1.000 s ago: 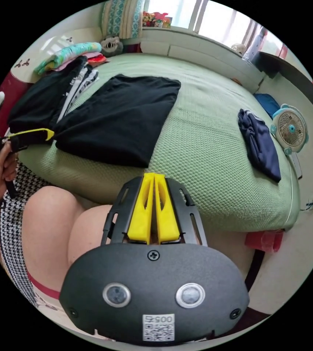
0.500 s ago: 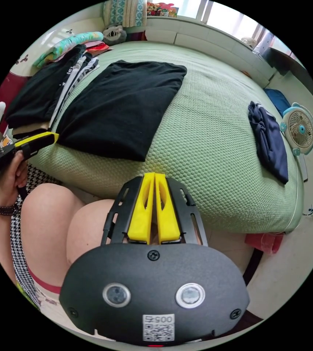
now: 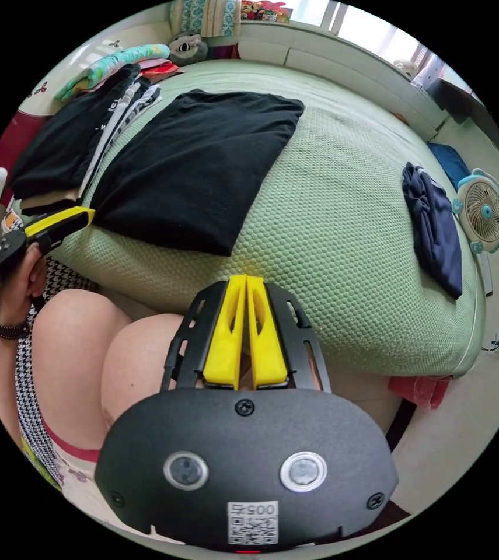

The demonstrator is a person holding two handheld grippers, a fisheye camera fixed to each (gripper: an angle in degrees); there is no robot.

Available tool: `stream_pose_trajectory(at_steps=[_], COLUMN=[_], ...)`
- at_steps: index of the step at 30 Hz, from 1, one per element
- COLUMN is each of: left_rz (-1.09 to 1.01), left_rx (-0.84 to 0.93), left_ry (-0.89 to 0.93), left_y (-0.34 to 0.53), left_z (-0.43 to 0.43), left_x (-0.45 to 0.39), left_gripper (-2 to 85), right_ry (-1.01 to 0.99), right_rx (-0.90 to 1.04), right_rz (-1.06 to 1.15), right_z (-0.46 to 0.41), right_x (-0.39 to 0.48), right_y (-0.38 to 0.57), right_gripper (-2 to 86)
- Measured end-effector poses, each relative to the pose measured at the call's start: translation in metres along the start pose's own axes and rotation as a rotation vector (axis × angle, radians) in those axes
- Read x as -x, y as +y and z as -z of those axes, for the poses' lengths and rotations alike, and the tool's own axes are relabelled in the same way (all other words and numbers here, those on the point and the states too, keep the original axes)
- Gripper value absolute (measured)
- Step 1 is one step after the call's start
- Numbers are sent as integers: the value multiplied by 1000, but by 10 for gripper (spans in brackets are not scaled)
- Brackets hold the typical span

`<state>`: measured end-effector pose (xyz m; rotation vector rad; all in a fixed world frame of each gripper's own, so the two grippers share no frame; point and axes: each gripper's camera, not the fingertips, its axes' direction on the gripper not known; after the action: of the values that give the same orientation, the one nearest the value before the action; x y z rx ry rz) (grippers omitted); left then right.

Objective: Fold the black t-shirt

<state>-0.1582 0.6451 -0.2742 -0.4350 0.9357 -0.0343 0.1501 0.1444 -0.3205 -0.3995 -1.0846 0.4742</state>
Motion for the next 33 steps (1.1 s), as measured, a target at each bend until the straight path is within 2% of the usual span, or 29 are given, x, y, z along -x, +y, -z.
stream_pose_trajectory(at_steps=[13,20,24,33], left_rz=[59,-20,-33,7], left_rx=[-13,63,81,86], left_ry=[-22,4,26,145], left_y=[6,-5,-9,-14], left_z=[-11,-16,-18,-14], left_x=[4,16,25,68], left_gripper=[38,38,40,64], right_ry=[-124,-235,-250,-192], right_rx=[-3,-34,-135,-166], right_rz=[1,-120,-162,-138], right_z=[-9,-5,14,23], right_x=[-47,-84,-107,-132], right_y=[3,17,28,9], right_gripper=[-12,2,41,74])
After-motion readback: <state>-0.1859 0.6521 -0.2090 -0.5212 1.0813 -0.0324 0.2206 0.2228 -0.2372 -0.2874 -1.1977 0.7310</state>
